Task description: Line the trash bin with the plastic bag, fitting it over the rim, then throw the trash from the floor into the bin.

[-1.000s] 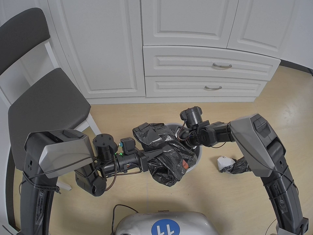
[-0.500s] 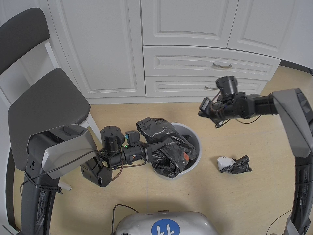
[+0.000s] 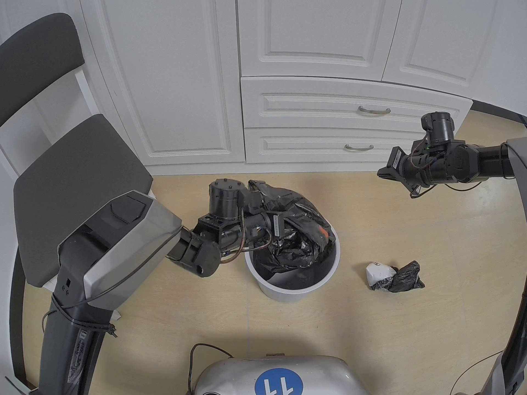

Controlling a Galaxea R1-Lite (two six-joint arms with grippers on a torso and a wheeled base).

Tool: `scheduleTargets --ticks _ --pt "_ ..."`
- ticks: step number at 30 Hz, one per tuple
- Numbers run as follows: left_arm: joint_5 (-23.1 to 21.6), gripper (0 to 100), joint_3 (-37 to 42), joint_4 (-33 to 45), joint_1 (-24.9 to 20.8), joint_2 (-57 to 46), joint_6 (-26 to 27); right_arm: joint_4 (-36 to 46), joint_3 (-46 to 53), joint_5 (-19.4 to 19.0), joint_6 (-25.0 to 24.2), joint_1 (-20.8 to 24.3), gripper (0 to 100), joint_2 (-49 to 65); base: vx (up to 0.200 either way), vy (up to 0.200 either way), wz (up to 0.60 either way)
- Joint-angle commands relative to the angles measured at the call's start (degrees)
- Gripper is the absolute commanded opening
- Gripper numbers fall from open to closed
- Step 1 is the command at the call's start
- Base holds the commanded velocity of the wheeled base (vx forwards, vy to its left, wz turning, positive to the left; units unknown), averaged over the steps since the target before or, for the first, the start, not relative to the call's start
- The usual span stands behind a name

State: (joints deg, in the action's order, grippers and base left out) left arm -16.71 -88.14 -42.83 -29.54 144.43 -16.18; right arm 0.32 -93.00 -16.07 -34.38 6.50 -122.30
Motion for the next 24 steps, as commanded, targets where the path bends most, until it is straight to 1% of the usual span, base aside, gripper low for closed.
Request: scheduleTargets --ticks 1,3,6,7,8,10,13,15,16,17,20,22,24 --pt "8.28 0 -15.05 11.45 -3.95 3.66 0.36 -0.4 5.73 -0.72 5.37 -0.78 0 4.35 0.0 0.0 0.0" --pt "9.95 0 -19.26 18.57 -4.74 4.28 0.44 -0.4 6.17 -0.72 5.46 -0.87 0 4.61 0.0 0.0 0.0" --pt "10.82 0 -19.97 21.82 -5.09 4.8 1.41 -0.32 6.17 -0.72 5.46 -0.96 0 4.61 0.0 0.0 0.0" --pt "11.7 0 -19.62 22.79 -5.18 4.98 2.47 -0.23 6.25 -0.72 5.46 -0.96 0 4.61 0.0 0.0 0.0" --pt "11.7 0 -19.62 22.79 -5.18 4.98 2.47 -0.23 6.25 -0.72 5.46 -0.96 0 4.61 0.0 0.0 0.0" --pt "12.93 0 -17.42 24.1 -5.18 4.45 2.99 -0.14 6.78 -0.72 5.99 -0.87 0 4.61 0.0 0.0 0.0" --pt "13.02 0 -13.02 25.69 -5.18 1.99 3.26 -0.14 7.66 -0.81 7.92 -0.61 0 4.61 0.0 0.0 0.0" --pt "13.02 0 -11.88 27.01 -5.18 0.59 3.43 -0.14 8.1 -0.81 8.45 -0.43 0 4.7 0.0 0.0 0.0" --pt "13.02 0 -10.04 31.58 -4.92 -1.96 5.37 -0.05 9.15 -0.72 9.42 -0.08 0 4.87 0.0 0.0 0.0" --pt "13.02 0 -9.42 34.56 -4.65 -3.37 7.04 -0.05 9.77 -0.81 10.3 0.09 0 5.05 0.0 0.0 0.0" --pt "13.46 0 -8.19 41.86 -3.68 -7.24 10.9 -0.14 11.88 -0.72 13.37 0.71 0 5.31 0.0 0.0 0.0" --pt "13.99 0 -8.28 44.58 -2.98 -9.52 12.57 -0.4 13.46 -0.72 15.39 1.41 0 5.67 0.0 0.0 0.0" --pt "14.08 0 -8.98 44.76 -2.63 -9.96 13.63 -0.4 14.08 -0.54 16.45 2.03 0 5.67 0.0 0.0 0.0"
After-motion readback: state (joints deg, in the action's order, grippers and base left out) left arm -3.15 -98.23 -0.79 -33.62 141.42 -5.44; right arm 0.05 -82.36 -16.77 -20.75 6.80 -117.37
